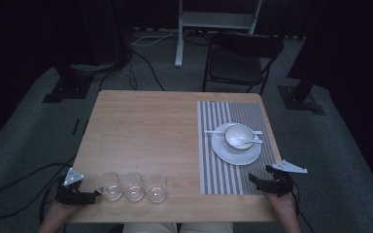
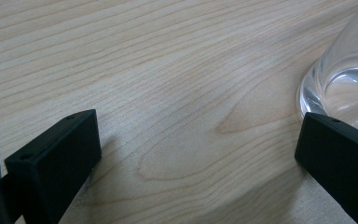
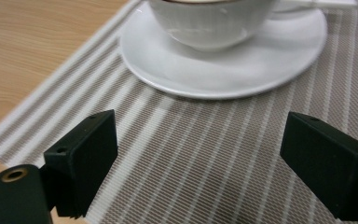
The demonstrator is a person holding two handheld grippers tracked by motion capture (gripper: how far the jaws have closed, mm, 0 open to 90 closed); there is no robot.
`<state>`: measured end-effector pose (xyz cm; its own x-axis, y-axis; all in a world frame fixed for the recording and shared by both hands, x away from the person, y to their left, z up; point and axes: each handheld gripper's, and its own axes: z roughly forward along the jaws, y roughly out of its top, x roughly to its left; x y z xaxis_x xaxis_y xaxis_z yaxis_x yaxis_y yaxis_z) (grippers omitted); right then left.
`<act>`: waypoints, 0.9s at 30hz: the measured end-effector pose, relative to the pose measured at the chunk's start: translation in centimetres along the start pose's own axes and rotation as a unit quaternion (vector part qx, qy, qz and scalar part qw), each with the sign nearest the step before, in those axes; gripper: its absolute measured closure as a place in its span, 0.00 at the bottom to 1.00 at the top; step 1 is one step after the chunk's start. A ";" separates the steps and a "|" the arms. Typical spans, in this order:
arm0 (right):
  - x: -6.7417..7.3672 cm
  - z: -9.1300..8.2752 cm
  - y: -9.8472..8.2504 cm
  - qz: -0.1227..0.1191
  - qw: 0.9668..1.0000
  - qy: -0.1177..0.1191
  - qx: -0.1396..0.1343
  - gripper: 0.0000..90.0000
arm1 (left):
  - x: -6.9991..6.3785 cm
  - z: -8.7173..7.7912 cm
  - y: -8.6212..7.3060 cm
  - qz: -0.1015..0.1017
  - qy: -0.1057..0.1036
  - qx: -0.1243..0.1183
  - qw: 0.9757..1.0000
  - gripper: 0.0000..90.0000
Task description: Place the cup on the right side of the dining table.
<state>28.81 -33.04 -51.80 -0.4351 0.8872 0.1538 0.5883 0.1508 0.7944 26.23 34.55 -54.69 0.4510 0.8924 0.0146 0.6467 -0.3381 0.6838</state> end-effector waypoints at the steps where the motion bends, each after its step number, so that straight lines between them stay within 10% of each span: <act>1: 0.1 0.0 0.1 -0.001 1.000 -0.002 -0.003 0.12 | 0.0 0.0 0.0 0.000 0.000 0.000 1.000 0.01; 27: 3.5 -1.3 4.8 -0.059 0.996 0.046 -0.047 0.12 | 0.0 0.0 0.0 0.000 0.000 0.000 1.000 0.01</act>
<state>29.20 -29.79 -46.68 -0.5605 0.8214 0.1058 0.4647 0.2062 0.8611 26.23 34.55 -54.69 0.4504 0.8927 0.0141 0.6470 -0.3373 0.6838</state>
